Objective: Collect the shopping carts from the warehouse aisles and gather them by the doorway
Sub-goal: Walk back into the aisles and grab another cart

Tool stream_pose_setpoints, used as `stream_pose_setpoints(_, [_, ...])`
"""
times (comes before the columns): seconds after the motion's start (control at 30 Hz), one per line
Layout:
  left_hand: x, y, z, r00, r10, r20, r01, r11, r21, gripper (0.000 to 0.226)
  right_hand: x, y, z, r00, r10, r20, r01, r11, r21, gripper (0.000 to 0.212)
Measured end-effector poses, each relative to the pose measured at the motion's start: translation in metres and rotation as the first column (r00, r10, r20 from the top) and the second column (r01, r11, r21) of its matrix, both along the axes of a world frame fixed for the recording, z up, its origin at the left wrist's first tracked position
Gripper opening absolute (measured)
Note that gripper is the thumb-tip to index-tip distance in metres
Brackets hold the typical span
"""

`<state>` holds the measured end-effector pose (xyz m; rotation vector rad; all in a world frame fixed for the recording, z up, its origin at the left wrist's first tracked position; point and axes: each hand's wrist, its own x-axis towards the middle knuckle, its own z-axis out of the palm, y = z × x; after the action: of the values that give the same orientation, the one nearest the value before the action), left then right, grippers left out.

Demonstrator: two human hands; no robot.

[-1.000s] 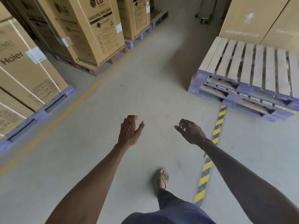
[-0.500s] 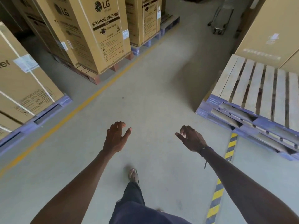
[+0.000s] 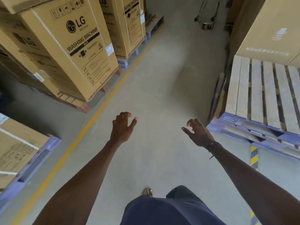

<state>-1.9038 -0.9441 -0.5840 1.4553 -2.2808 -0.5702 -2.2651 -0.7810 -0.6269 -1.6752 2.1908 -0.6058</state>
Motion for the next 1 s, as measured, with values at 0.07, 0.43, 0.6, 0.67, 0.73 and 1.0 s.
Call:
stream_pose_setpoints(0.07, [-0.028,-0.058,0.005,0.999,-0.045,0.003,0.045,0.999,-0.011,0.058,-0.018,-0.041,0.001,1.000,-0.021,-0.007,0.021,1.000,-0.017,0.043])
stream_pose_setpoints(0.43, [-0.218,-0.342,-0.012,0.984,-0.176,-0.017,0.176,0.984,0.000,0.062,-0.203,-0.285,-0.019,0.986,-0.159,-0.044,0.159,0.987,-0.009,0.058])
stream_pose_setpoints(0.6, [-0.317,-0.478,0.014,0.981,-0.186,-0.055,0.185,0.982,-0.034,0.066,-0.304,-0.424,0.007,0.987,-0.124,-0.097,0.126,0.992,0.012,0.054])
stream_pose_setpoints(0.67, [-0.352,-0.525,0.024,0.979,-0.177,-0.099,0.173,0.984,-0.047,0.064,-0.335,-0.476,0.024,0.985,-0.148,-0.089,0.148,0.989,-0.012,0.049])
stream_pose_setpoints(0.73, [-0.385,-0.572,0.030,0.975,-0.188,-0.117,0.182,0.982,-0.058,0.062,-0.363,-0.525,0.036,0.982,-0.178,-0.069,0.175,0.983,-0.051,0.051])
stream_pose_setpoints(1.0, [-0.498,-0.764,0.010,0.971,-0.210,-0.113,0.206,0.977,-0.047,0.063,-0.466,-0.707,0.033,0.980,-0.187,-0.072,0.185,0.982,-0.024,0.051])
